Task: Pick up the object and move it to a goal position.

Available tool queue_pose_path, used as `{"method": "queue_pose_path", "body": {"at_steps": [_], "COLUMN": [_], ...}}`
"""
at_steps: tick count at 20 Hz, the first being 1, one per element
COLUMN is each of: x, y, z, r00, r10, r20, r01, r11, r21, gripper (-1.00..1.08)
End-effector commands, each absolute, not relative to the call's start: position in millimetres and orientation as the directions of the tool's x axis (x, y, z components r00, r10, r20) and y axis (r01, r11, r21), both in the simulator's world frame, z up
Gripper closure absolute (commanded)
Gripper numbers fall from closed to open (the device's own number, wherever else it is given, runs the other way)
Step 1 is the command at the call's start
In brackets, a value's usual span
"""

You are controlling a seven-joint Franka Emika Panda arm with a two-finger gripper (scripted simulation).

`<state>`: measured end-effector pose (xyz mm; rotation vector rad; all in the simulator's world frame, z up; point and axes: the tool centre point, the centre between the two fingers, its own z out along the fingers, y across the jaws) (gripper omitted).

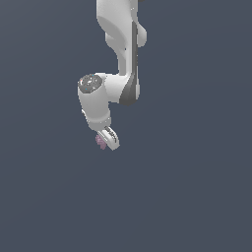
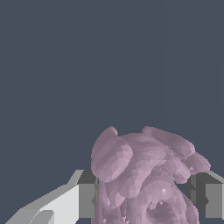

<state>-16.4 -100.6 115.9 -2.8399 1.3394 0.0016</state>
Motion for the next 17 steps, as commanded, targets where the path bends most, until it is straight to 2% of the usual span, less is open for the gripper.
{"method": "queue_pose_path", "body": {"at_steps": [1, 9, 17], "x": [-28, -55, -63], "y": [-113, -142, -154], "z": [134, 177, 194], "r00": [0.636, 0.636, 0.636], "r10": [-0.772, -0.772, -0.772], "r20": [-0.002, -0.002, -0.001], "r01": [-0.772, -0.772, -0.772], "r11": [-0.636, -0.636, -0.636], "r21": [-0.002, -0.001, 0.000], "gripper": [1.08, 1.08, 1.08]}}
